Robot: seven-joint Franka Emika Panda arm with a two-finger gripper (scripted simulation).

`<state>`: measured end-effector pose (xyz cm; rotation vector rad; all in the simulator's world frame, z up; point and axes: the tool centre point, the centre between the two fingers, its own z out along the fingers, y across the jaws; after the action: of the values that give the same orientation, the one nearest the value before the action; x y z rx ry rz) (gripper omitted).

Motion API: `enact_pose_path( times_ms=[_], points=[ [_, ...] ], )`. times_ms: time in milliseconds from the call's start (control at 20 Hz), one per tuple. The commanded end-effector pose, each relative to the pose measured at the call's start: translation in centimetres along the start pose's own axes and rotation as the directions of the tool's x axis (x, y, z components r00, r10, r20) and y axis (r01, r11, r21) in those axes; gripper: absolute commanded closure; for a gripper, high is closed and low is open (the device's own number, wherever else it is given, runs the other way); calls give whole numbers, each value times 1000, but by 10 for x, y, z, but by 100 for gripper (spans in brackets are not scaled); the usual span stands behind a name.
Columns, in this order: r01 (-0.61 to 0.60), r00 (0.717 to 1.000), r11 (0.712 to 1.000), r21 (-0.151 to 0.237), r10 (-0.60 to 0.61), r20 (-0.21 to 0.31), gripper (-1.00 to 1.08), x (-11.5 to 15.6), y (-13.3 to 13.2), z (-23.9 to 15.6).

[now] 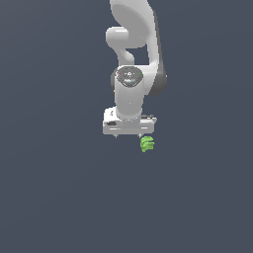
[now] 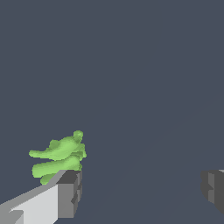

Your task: Pick up the object and move it to a goal position.

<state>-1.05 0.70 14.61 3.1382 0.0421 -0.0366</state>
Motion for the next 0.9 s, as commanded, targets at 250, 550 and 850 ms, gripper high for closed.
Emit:
enact_pose_path(
  times_ms=[250,550,850],
  points=[
    [1,1000,1000,-4,-1,6,-92,0,10,2],
    [-2,1000,1000,-9,2,15,-92,0,24,3],
    [19,1000,1000,-9,-19,10,-92,-1,8,10]
  ],
)
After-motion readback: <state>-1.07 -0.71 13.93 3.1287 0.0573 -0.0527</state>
